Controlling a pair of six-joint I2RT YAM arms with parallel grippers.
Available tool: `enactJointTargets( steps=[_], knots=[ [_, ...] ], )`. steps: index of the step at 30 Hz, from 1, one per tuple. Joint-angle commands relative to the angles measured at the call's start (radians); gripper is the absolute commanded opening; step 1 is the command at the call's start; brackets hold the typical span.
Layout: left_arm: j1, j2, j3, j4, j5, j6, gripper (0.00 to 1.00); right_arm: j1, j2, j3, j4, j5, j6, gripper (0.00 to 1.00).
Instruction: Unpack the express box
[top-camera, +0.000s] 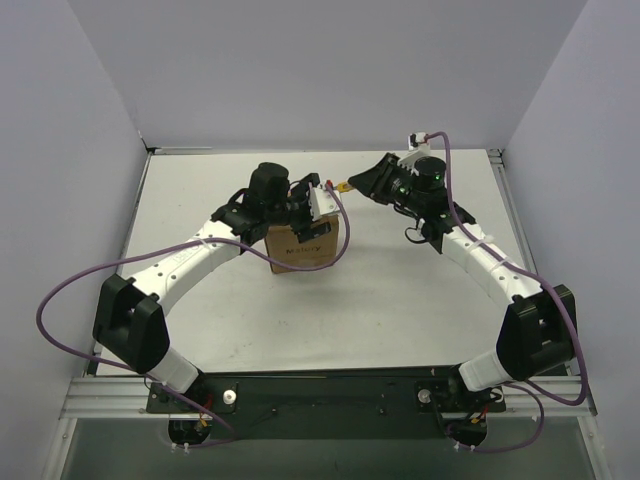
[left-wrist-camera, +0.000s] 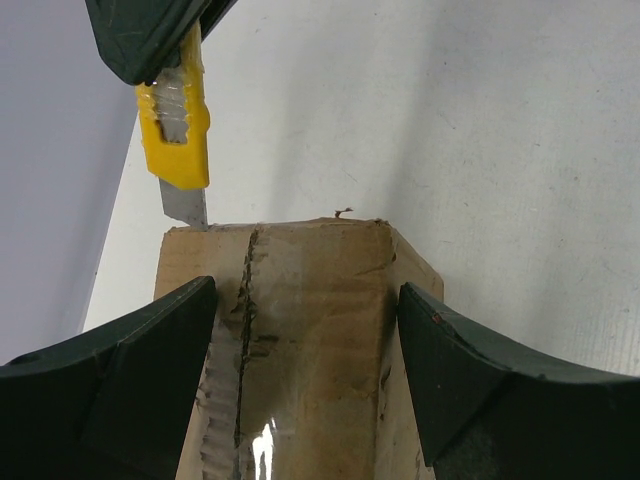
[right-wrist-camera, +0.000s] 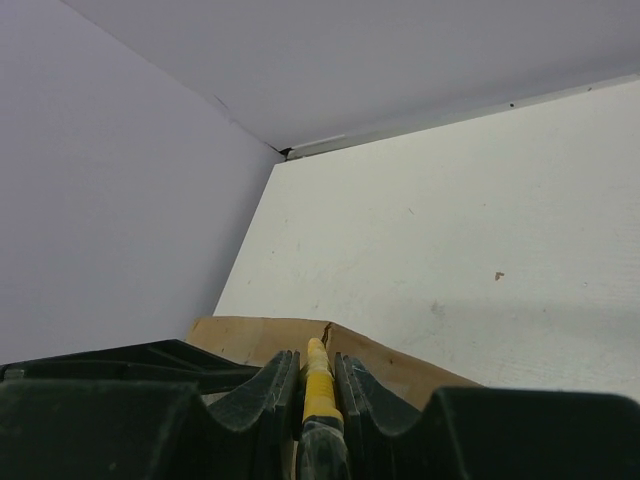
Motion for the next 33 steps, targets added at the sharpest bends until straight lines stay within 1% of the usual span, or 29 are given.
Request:
enactJointTargets(
  steps=[1, 6, 9, 13, 19, 21, 24, 28, 33],
  knots=[
    [-0.004, 0.016, 0.015, 0.042, -0.012, -0.013, 0.83, 0.011, -0.003, 0.055, 0.039, -0.034, -0.030, 0.00],
    [-0.004, 0.021, 0.013, 0.062, -0.031, -0.026, 0.82, 0.010, 0.012, 0.083, -0.016, -0.040, -0.036, 0.00],
    [-0.007, 0.031, 0.015, 0.079, -0.074, -0.030, 0.82, 0.010, 0.023, 0.109, -0.067, -0.042, -0.050, 0.00],
    [-0.010, 0.044, 0.015, 0.106, -0.166, -0.064, 0.81, 0.005, 0.035, 0.138, -0.119, -0.058, -0.062, 0.00],
    [-0.010, 0.051, 0.013, 0.119, -0.215, -0.072, 0.79, -0.006, 0.049, 0.160, -0.165, -0.083, -0.065, 0.00],
    [-0.010, 0.050, 0.010, 0.117, -0.210, -0.072, 0.79, -0.013, 0.046, 0.152, -0.163, -0.074, -0.059, 0.00],
    [-0.010, 0.036, -0.002, 0.106, -0.181, -0.070, 0.78, -0.048, 0.044, 0.138, -0.096, -0.081, -0.006, 0.00],
    [-0.010, 0.018, -0.022, 0.093, -0.140, -0.076, 0.78, -0.065, 0.083, 0.170, -0.042, -0.103, -0.005, 0.00],
    [-0.010, 0.013, -0.027, 0.085, -0.121, -0.085, 0.78, -0.070, 0.133, 0.186, 0.019, -0.126, 0.036, 0.00]
  ],
)
